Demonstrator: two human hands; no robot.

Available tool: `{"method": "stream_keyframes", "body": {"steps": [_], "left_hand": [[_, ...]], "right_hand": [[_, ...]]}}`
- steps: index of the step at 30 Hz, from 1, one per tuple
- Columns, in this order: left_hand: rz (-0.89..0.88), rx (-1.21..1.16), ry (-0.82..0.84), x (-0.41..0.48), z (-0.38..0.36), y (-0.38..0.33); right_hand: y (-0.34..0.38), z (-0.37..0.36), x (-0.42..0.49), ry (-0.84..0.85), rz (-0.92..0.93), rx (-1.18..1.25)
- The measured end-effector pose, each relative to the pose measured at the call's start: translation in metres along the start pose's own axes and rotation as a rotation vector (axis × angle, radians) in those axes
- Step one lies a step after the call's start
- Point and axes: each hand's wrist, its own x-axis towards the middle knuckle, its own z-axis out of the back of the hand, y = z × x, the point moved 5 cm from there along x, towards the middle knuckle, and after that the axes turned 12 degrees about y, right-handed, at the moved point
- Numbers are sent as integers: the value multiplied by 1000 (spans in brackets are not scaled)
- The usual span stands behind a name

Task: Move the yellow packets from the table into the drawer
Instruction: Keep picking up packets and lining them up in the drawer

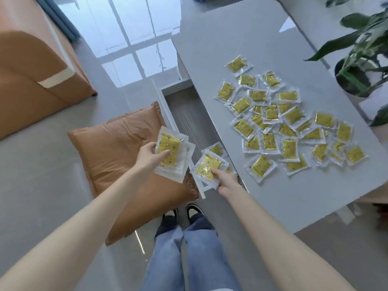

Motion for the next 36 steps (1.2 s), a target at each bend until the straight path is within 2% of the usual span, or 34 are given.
{"method": "stream_keyframes", "body": {"steps": [8, 14, 19, 26, 32, 36], "left_hand": [[37, 133, 204, 84, -26, 9], [53, 268, 295, 155, -64, 29], [40, 346, 298, 230, -95, 51], [38, 443, 265, 327, -130, 78], [19, 486, 329, 381, -157, 96], [0, 500, 346, 409, -170, 96]], "right_hand": [[-32, 7, 39, -146, 9, 242], [-54, 28, 110, -220, -20, 298], [-51, 33, 175, -264, 40, 264], [-51, 47, 254, -356, 34, 238], [-37, 63, 304, -468, 57, 144], [-27, 69, 324, -469, 94, 62]]}}
